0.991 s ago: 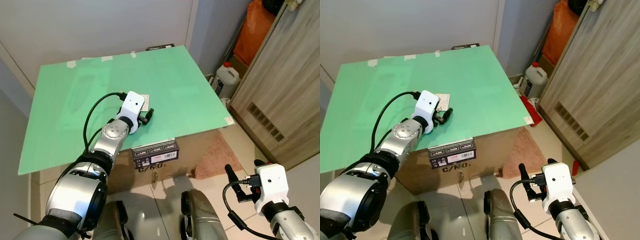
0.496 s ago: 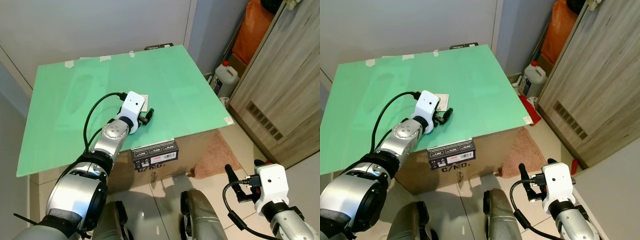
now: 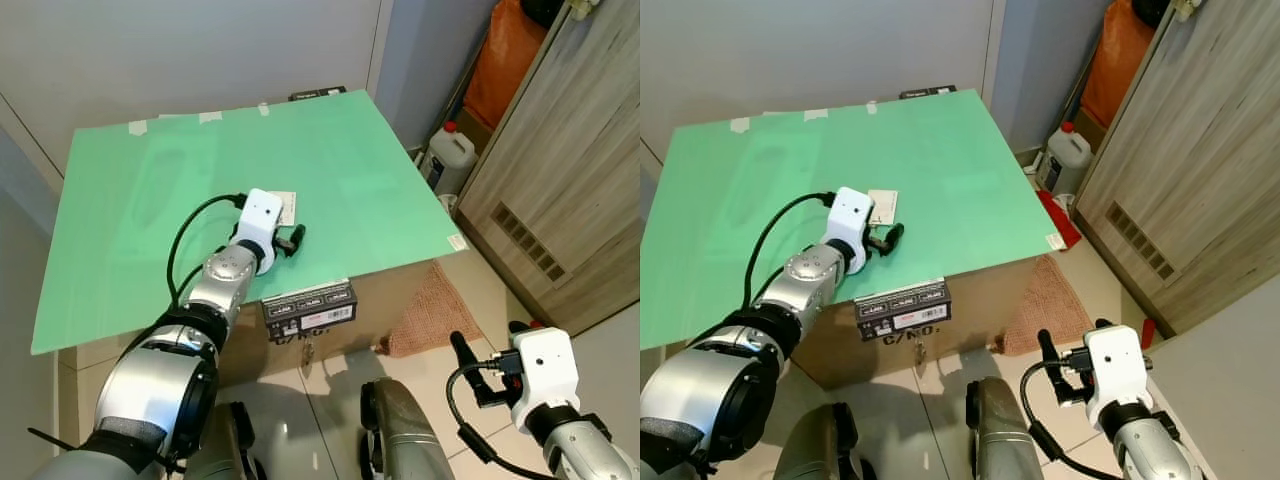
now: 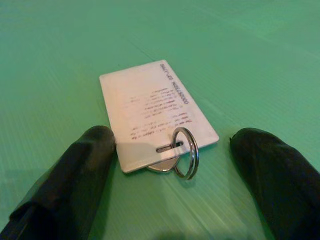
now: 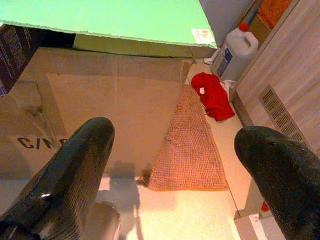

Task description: Hang keys on a hook

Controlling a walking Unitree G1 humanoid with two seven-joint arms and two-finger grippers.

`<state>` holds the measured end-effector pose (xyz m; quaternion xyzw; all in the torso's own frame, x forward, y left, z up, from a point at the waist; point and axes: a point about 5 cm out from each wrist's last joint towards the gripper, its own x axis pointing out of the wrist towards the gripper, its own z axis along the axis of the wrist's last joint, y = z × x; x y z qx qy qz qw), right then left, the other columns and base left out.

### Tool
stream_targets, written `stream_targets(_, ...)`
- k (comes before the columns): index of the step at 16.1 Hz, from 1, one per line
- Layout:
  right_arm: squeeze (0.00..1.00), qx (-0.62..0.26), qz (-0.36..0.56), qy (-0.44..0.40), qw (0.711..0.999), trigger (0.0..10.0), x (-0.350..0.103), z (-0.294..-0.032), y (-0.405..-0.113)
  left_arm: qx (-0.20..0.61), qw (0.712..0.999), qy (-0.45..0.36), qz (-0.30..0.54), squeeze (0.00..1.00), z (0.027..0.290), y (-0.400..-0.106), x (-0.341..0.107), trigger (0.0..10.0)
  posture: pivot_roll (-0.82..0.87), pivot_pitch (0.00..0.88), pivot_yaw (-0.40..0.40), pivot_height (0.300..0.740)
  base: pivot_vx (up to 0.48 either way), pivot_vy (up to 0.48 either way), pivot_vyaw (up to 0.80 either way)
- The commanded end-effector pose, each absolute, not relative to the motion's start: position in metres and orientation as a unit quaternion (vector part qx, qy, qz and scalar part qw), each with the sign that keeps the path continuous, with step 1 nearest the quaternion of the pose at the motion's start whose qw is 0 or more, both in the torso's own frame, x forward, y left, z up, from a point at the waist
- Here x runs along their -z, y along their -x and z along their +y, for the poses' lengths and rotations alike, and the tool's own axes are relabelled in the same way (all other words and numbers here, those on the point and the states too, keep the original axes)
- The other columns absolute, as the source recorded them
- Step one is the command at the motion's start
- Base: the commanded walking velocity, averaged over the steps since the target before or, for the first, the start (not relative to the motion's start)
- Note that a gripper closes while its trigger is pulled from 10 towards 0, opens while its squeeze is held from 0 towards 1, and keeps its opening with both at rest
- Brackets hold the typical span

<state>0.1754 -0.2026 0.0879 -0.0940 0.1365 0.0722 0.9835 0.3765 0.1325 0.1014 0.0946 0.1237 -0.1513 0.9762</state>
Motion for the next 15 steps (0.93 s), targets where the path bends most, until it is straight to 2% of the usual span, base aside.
stream_targets(1, 0.0, -0.072, 0.138, 0.092, 0.984, 10.0, -0.0902, -0.2039, -0.1736, 0.148, 0.973, -0.09, 0.154, 1.0, 0.1356, -0.3708, -0.0891, 10.0, -0.36, 0.147, -0.025, 0.618, 0.0, 0.0, 0.0)
stream_targets(8, 0.0, -0.073, 0.142, 0.092, 0.983, 10.0, -0.0896, -0.2032, -0.1742, 0.15, 0.97, -0.127, 0.141, 1.0, 0.1334, -0.3726, -0.0929, 10.0, -0.36, 0.143, -0.025, 0.618, 0.0, 0.0, 0.0)
stream_targets(9, 0.0, -0.073, 0.143, 0.092, 0.983, 10.0, -0.0894, -0.2031, -0.1745, 0.147, 0.971, -0.127, 0.139, 0.0, 0.1338, -0.3728, -0.0932, 10.0, -0.36, 0.142, -0.025, 0.618, 0.0, 0.0, 0.0)
stream_targets(10, 0.0, -0.075, 0.143, 0.091, 0.983, 10.0, -0.089, -0.2028, -0.1747, 0.145, 0.974, -0.114, 0.132, 0.0, 0.1354, -0.3733, -0.095, 0.0, -0.35, 0.138, -0.025, 0.618, 0.0, 0.0, 0.0)
stream_targets(15, 0.0, -0.076, 0.144, 0.09, 0.982, 10.0, -0.088, -0.202, -0.1752, 0.153, 0.972, -0.117, 0.137, 0.0, 0.1347, -0.3719, -0.0926, 0.0, -0.35, 0.136, -0.025, 0.618, 0.0, 0.0, 0.0)
